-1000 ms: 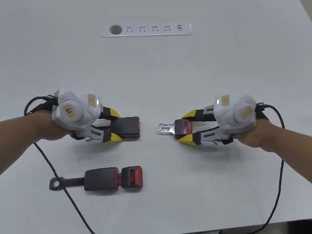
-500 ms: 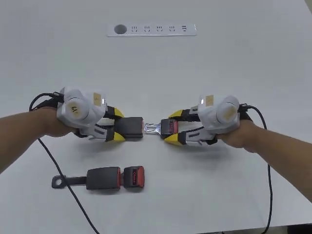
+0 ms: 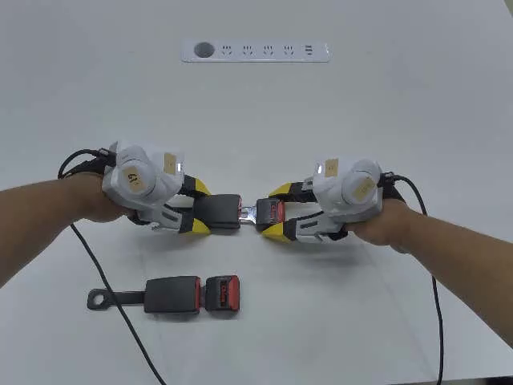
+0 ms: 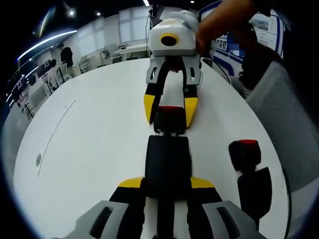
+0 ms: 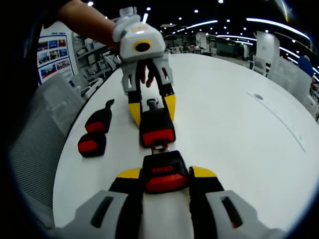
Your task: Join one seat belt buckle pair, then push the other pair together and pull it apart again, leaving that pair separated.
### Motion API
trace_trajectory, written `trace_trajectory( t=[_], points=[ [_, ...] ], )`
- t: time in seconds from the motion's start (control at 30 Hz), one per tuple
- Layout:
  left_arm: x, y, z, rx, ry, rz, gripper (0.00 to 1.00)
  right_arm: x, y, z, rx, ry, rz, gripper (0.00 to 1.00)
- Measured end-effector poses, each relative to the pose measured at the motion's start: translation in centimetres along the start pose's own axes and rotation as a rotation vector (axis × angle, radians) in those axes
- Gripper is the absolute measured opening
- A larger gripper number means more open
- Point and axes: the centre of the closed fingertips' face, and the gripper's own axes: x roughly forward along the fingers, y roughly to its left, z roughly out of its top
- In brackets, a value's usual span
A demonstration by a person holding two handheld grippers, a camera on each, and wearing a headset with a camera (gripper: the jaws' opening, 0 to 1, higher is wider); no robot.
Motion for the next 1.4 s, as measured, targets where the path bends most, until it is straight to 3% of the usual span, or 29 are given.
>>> trace_trajectory(
  t=[0.23,0.37,0.6,1.0,1.4],
  points=[
    [0.0,-0.2,-0.1,0.015,0.034,-0.010,0.33,0.3,0.2,0.2,0.008,0.022,-0.003,0.35],
    [0.0,-0.3,-0.1,0.025,0.047,-0.014,0.33,1.4,0.4,1.0,0.015,0.025,-0.017,0.35],
    [0.1,-0.2,-0.4,0.024,0.054,-0.017,0.33,1.4,0.2,1.1,0.055,0.030,-0.031,0.35],
    [-0.1,-0.3,-0.2,0.033,0.068,-0.024,0.33,1.5,0.1,1.0,0.038,0.080,-0.033,0.35],
    [0.0,-0.3,-0.2,0.036,0.066,-0.030,0.33,1.6,0.1,1.1,0.031,0.085,-0.029,0.35]
  ],
)
